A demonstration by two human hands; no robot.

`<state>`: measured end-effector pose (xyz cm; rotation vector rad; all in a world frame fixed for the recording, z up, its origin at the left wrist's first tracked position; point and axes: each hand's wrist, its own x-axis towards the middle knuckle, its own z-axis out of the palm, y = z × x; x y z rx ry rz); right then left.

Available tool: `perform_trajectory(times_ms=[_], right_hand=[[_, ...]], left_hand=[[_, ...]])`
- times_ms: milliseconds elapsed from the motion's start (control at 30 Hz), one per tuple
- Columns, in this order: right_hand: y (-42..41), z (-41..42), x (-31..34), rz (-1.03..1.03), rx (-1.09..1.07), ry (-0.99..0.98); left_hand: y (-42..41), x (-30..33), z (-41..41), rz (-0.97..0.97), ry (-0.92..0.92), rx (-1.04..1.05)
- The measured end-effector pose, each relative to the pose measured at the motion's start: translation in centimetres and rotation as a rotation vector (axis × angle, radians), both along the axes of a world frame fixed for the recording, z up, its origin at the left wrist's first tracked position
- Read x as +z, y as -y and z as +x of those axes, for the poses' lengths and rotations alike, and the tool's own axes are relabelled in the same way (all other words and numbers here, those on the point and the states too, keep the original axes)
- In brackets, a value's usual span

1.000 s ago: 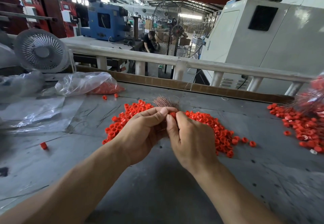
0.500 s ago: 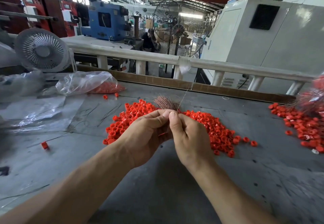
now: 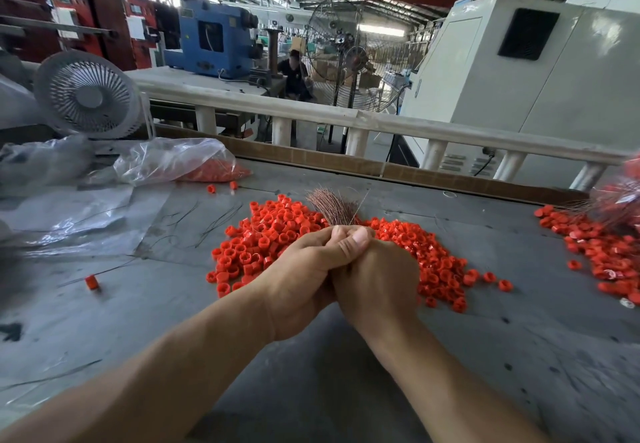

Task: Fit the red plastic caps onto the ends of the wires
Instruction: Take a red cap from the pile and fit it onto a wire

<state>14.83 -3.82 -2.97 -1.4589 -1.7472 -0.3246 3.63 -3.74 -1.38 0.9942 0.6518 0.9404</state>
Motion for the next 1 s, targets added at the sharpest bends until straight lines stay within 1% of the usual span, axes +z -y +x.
perform_trajectory(times_ms=[67, 267, 433, 600, 667, 767, 900, 1000], right_hand=[[-0.1, 0.1, -0.1, -0.028, -0.009, 0.028], [-0.1, 0.1, 0.0, 0.028, -0.022, 0.068], [-0.1, 0.0, 0.1, 0.076, -0.027, 0.106], [-0.2, 0.2, 0.0, 0.064, 0.035, 0.067], [-0.4, 0.6, 0.2, -0.012, 0.1, 0.005], [-0.4, 1.3, 0.3, -0.099, 0.245, -0.187], [-0.6, 1.8, 0.3, -0.095, 0.294, -0.225], [-0.6, 1.9, 0.2, -0.079, 0.301, -0.276]], left_hand=[[-0.1, -0.1, 0.2, -0.008, 0.011, 0.025], [-0.1, -0.5, 0.4, 0.044, -0.01, 0.071], [0.1, -0.2, 0.4, 0.036, -0.007, 0.089], [0.1, 0.0, 0.2, 0.082, -0.06, 0.083], [-0.1, 0.3, -0.1, 0.117, -0.099, 0.061], [-0.5, 0.7, -0.8, 0.098, -0.05, 0.072], [-1.1, 0.4, -1.1, 0.112, 0.003, 0.193], [-1.4, 0.2, -1.4, 0.142, 0.027, 0.213]])
